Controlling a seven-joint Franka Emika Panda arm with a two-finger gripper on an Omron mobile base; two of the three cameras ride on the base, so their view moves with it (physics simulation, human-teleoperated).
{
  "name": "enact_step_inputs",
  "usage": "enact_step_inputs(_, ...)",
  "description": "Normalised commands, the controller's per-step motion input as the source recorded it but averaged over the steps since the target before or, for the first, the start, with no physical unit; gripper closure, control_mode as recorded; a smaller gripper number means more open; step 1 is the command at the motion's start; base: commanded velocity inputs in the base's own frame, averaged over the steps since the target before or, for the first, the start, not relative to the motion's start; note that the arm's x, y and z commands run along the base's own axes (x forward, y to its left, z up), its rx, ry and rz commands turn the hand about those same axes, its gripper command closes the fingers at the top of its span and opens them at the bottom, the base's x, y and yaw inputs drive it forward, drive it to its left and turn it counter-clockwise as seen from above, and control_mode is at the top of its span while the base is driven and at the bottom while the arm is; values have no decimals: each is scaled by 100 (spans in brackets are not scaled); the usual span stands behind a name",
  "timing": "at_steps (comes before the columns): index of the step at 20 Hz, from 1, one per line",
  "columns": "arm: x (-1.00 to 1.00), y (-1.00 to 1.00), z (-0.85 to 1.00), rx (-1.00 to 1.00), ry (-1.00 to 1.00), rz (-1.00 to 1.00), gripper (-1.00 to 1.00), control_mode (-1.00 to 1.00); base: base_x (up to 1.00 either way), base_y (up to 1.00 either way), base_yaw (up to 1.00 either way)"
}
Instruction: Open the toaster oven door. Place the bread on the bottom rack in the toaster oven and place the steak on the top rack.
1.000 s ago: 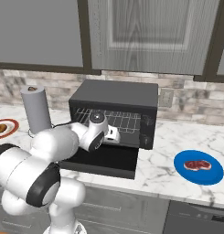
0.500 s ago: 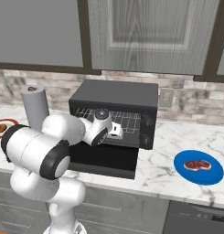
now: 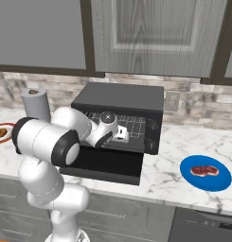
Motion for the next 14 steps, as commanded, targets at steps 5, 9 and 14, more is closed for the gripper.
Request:
enact_step_inputs(5, 30, 0, -12, 0, 0, 0, -100, -100, 0, 0, 0)
enact_step_inputs(9, 31, 0, -18, 0, 0, 0, -100, -100, 0, 0, 0)
enact_step_inputs(14, 29, -2, -15, 0, 0, 0, -100, -100, 0, 0, 0)
